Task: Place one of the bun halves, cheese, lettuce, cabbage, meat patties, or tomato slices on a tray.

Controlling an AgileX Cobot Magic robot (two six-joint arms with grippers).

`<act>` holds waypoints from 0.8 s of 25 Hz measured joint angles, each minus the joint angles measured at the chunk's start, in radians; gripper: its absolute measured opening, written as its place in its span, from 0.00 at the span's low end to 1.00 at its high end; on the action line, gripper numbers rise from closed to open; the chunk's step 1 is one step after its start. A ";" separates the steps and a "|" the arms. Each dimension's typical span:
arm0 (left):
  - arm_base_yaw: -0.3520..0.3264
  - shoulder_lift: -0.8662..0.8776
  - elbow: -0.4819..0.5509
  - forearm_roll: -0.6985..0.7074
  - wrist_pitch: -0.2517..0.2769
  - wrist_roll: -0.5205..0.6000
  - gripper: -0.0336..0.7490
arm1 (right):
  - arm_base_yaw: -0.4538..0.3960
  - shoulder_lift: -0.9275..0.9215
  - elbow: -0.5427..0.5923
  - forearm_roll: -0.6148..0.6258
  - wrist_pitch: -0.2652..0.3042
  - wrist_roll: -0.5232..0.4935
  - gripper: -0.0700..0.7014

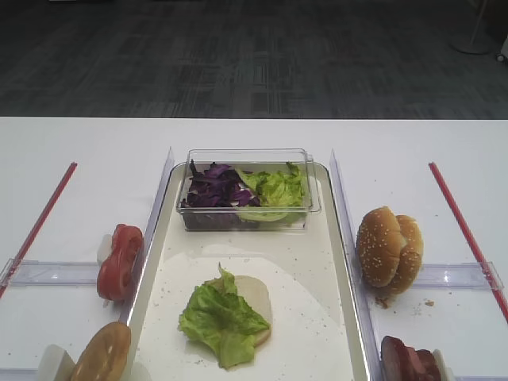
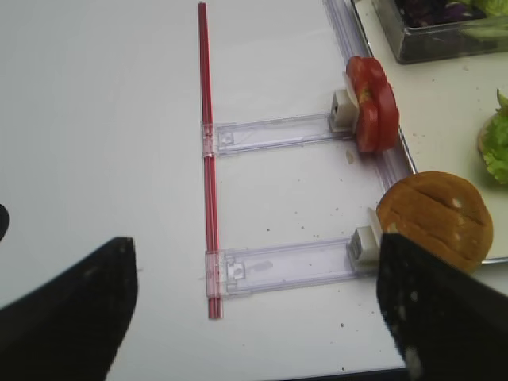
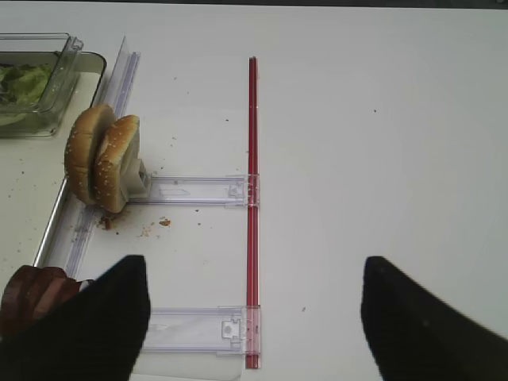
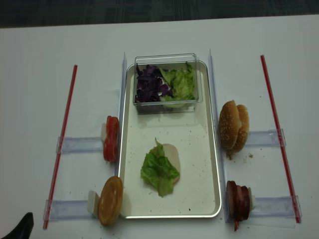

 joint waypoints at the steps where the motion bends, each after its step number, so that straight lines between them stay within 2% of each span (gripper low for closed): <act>1: 0.000 0.000 0.000 0.000 0.000 0.000 0.77 | 0.000 0.000 0.000 0.000 0.000 0.000 0.83; 20: 0.000 0.000 0.000 0.000 0.000 0.000 0.77 | 0.000 0.000 0.000 0.000 0.000 0.000 0.83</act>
